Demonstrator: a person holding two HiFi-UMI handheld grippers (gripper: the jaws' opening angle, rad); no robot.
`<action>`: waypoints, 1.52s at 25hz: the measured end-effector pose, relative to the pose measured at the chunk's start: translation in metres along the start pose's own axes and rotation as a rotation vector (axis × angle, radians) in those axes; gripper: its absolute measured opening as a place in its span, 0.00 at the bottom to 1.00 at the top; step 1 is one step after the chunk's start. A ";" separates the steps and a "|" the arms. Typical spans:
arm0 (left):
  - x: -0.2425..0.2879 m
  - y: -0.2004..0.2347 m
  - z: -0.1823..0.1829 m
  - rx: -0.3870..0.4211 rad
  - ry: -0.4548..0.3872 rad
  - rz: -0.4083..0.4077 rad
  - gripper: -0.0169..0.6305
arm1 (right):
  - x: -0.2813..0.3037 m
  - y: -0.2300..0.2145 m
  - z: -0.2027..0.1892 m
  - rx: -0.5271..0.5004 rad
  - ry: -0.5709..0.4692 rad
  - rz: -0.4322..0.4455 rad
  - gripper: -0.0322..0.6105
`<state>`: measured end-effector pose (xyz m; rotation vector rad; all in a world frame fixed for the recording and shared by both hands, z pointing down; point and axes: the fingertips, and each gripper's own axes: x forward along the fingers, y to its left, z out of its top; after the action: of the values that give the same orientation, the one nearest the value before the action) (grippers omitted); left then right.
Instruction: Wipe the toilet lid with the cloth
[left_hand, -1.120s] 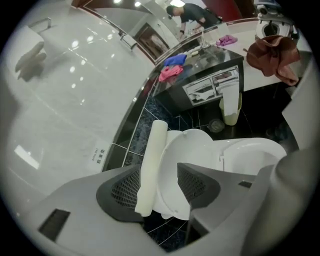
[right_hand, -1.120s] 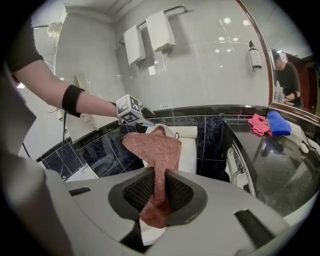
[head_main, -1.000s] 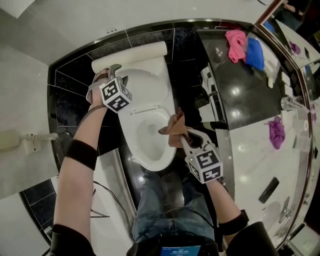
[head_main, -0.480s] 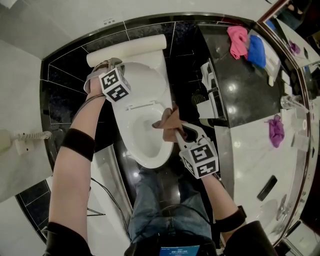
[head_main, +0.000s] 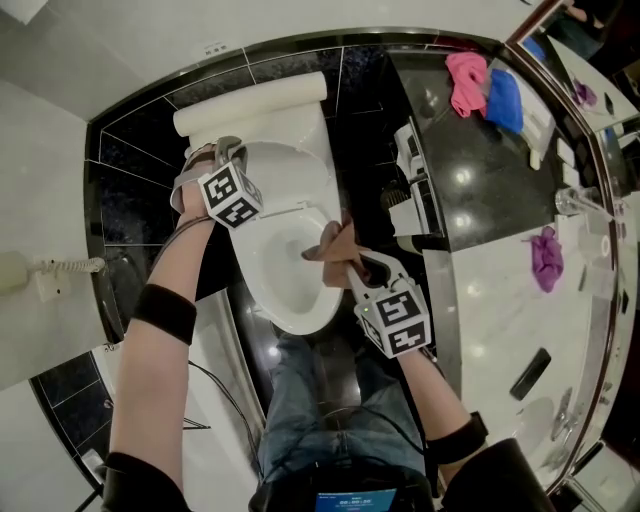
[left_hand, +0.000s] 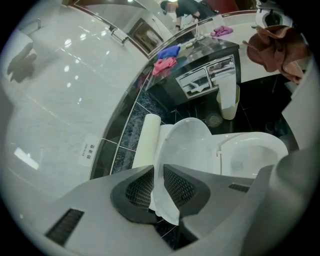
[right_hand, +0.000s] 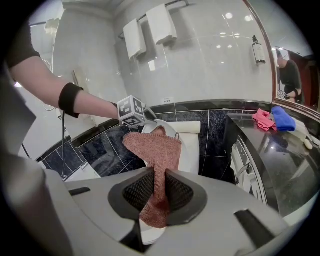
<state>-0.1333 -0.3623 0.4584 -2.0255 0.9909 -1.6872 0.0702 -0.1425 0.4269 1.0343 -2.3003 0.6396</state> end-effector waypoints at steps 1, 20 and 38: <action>-0.007 -0.005 0.000 -0.006 0.004 0.007 0.12 | -0.003 -0.001 0.000 0.002 -0.003 0.004 0.18; -0.156 -0.217 -0.009 -0.221 0.105 0.161 0.11 | -0.056 0.025 -0.064 -0.037 -0.001 0.158 0.18; -0.160 -0.476 -0.041 -0.173 -0.016 0.141 0.13 | -0.024 0.091 -0.246 0.003 0.010 0.036 0.18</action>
<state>-0.0384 0.0909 0.6570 -2.0168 1.2815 -1.5578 0.0805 0.0740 0.5769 0.9906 -2.3147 0.6611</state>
